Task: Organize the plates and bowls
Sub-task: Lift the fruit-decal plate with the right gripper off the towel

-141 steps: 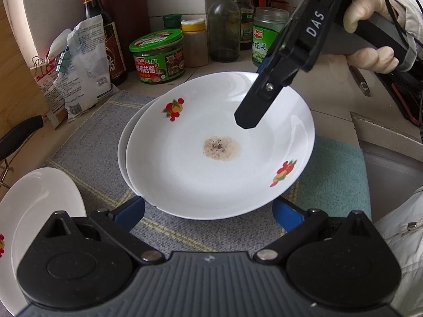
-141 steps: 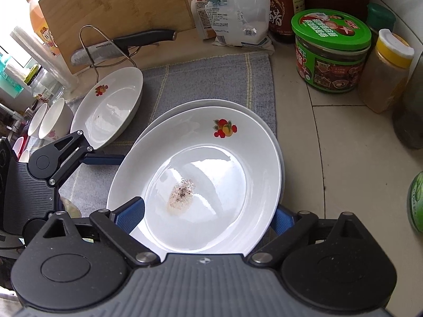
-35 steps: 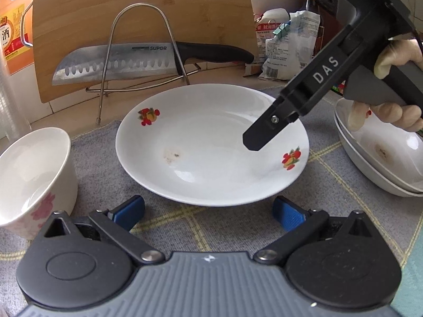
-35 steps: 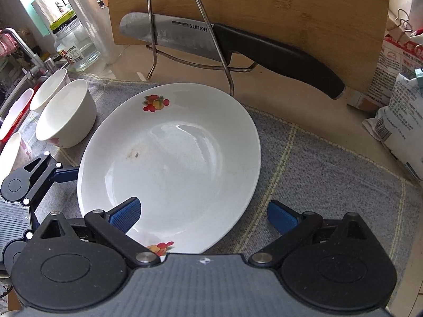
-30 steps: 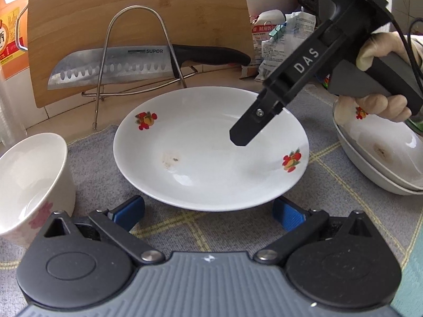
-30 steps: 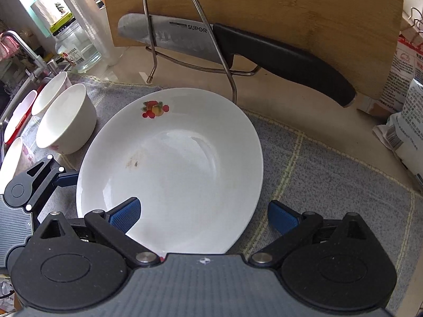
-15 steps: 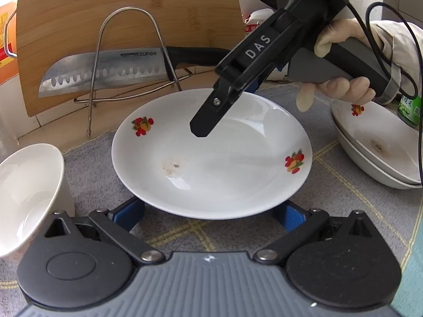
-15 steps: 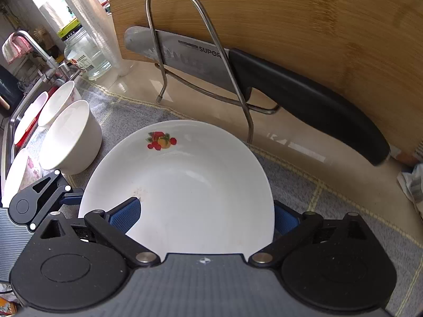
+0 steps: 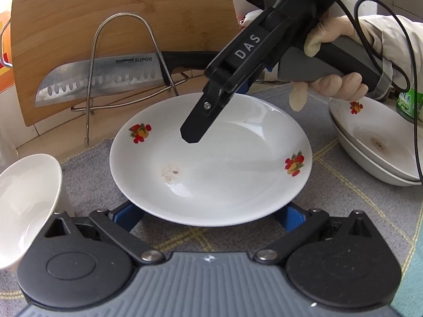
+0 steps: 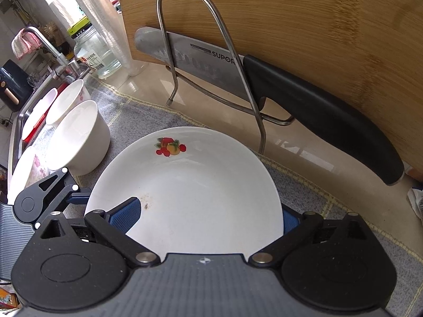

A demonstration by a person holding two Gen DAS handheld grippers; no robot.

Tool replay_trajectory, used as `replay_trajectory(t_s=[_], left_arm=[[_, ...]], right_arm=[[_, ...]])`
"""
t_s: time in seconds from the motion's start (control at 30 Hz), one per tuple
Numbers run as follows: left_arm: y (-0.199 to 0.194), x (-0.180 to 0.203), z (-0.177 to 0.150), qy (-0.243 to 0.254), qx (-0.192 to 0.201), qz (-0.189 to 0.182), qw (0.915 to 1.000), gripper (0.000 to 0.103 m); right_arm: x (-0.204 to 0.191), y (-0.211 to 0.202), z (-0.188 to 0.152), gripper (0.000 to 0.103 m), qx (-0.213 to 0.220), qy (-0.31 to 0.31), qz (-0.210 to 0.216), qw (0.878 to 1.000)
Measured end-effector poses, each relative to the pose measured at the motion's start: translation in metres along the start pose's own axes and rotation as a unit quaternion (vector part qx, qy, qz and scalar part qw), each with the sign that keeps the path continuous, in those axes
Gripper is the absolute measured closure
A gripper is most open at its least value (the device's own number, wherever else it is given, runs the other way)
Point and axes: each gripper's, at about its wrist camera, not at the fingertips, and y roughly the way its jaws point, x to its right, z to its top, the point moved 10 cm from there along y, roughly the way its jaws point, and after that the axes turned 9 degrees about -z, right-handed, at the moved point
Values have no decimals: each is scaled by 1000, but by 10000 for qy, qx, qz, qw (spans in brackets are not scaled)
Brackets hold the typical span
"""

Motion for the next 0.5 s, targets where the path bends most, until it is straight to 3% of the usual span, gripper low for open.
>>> replay_trajectory(t_s=[0.5], left_arm=[[-2,0,1,34,-14,61,10000,0]], right_arm=[[1,-2,-1,2,-23,16,-1,10000]])
